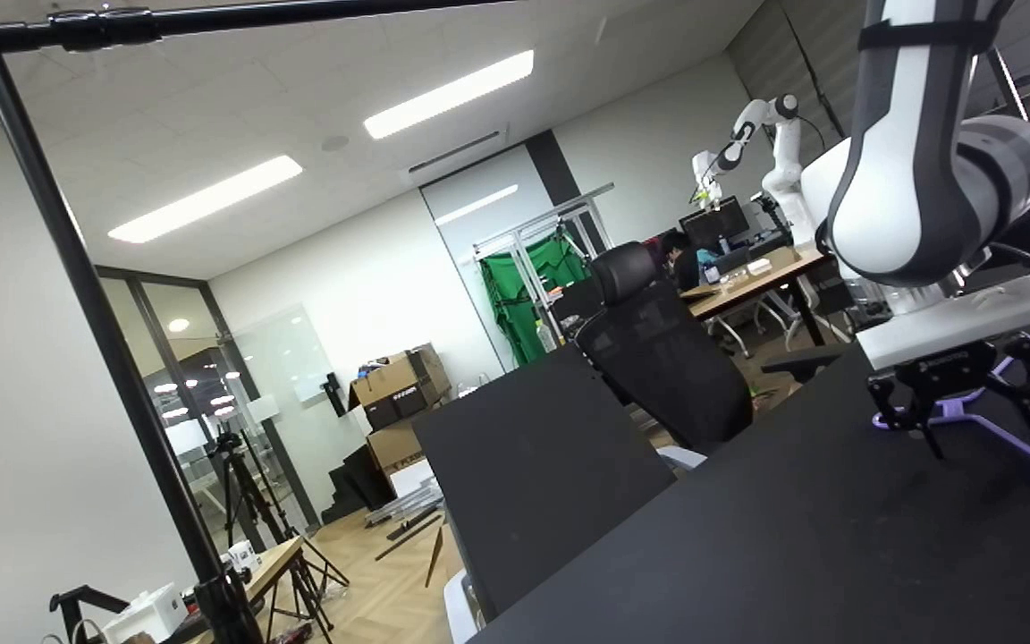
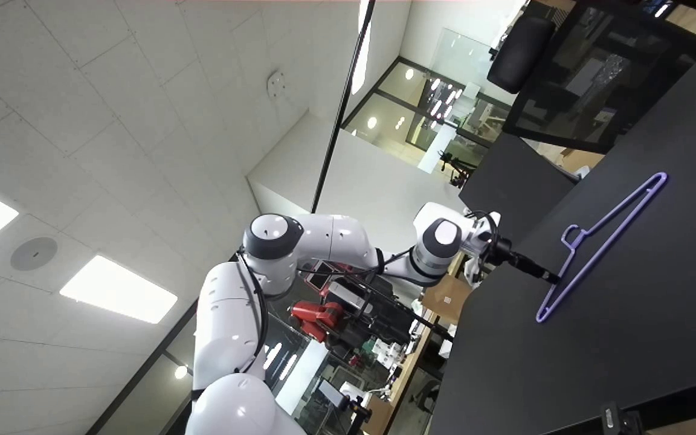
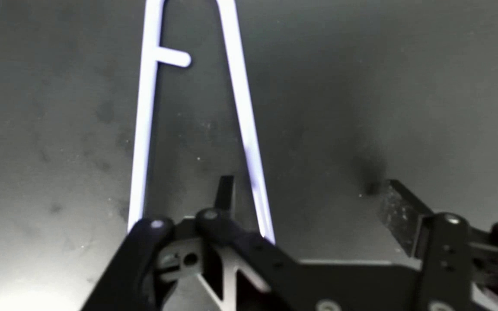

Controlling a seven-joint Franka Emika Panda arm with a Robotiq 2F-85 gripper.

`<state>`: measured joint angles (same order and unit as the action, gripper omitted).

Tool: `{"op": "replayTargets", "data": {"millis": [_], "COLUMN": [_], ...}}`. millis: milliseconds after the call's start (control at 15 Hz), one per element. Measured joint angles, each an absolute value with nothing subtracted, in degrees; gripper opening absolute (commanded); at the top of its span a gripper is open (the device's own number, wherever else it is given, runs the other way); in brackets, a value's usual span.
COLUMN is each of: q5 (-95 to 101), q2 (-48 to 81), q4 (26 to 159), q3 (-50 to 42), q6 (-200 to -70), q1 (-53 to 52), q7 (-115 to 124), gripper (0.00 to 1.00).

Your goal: Put the blue hanger on the black thing above the table

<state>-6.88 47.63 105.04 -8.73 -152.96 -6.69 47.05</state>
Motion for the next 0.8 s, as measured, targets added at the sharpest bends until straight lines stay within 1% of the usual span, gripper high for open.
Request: {"op": "replayTargets", "data": {"millis": [67, 133, 200, 267, 400, 467, 600, 800], "q5": [-6.9, -6.9, -6.9, -6.9, -6.9, -6.9, -6.9, -6.9], "q2": [48.0, 48.3, 48.6, 48.8, 48.9, 48.9, 48.8, 48.5], "q4": [105.0, 104.9, 104.9, 104.7, 104.3, 104.1, 103.8, 103.5], "q3": [-8.7, -8.7, -8.7, -8.7, -8.7, -8.7, -8.8, -8.9], "q6": [-152.9, -152.8, -152.8, -152.9, -153.0, -153.0, -152.9, -152.9], "q1": [-6.6, -6.5, -6.5, -6.5, -6.6, -6.8, -6.9, -7.0], "q7": [47.0, 47.0, 47.0, 47.0, 47.0, 47.0, 47.0, 47.0], "gripper": [1.0, 0.75, 0.75, 0.71, 0.57, 0.49, 0.37, 0.14]}}
